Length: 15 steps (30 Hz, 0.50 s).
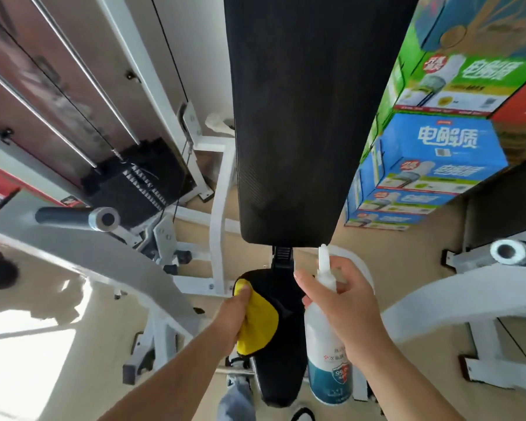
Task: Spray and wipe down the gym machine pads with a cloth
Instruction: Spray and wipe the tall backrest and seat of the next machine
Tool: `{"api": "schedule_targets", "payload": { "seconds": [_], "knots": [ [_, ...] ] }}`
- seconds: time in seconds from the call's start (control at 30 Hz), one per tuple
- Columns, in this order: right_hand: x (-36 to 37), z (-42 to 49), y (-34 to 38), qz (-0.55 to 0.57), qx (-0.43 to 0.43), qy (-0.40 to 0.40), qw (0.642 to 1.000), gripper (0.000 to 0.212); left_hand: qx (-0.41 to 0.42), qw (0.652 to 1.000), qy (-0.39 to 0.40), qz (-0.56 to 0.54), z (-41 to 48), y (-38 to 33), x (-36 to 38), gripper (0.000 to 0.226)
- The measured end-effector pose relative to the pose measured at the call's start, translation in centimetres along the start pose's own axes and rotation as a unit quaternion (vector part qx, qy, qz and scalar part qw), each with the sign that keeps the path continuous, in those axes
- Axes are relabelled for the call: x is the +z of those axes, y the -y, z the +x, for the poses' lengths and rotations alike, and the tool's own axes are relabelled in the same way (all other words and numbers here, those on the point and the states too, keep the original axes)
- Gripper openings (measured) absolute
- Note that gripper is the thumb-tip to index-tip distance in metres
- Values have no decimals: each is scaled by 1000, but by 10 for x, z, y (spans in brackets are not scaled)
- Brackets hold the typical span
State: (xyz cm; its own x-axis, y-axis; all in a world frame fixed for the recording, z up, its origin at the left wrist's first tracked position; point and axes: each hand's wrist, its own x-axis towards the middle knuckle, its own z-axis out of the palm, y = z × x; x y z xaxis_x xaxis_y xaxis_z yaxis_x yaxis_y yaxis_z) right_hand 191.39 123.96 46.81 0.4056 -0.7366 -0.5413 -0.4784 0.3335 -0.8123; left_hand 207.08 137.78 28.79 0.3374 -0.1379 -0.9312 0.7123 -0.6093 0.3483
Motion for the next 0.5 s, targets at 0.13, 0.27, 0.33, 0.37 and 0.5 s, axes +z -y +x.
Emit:
{"api": "schedule_targets", "payload": {
  "seconds": [0.13,0.27,0.33,0.37,0.5],
  "knots": [
    [-7,-4,-14,31,7,13,999,47,88,990,-90,57,-87,-22,8,89],
    [-7,8,-23,55,-2,21,998,46,261,939,-216,59,-111,-94,13,53],
    [-6,23,-28,53,-13,18,998,48,420,868,-242,106,-117,-141,23,45],
    [-4,33,-30,46,-16,15,999,50,506,815,-241,145,-113,-162,27,41],
    [9,82,-36,59,-43,20,997,52,700,520,-293,393,-55,-236,53,62]
  ]
}}
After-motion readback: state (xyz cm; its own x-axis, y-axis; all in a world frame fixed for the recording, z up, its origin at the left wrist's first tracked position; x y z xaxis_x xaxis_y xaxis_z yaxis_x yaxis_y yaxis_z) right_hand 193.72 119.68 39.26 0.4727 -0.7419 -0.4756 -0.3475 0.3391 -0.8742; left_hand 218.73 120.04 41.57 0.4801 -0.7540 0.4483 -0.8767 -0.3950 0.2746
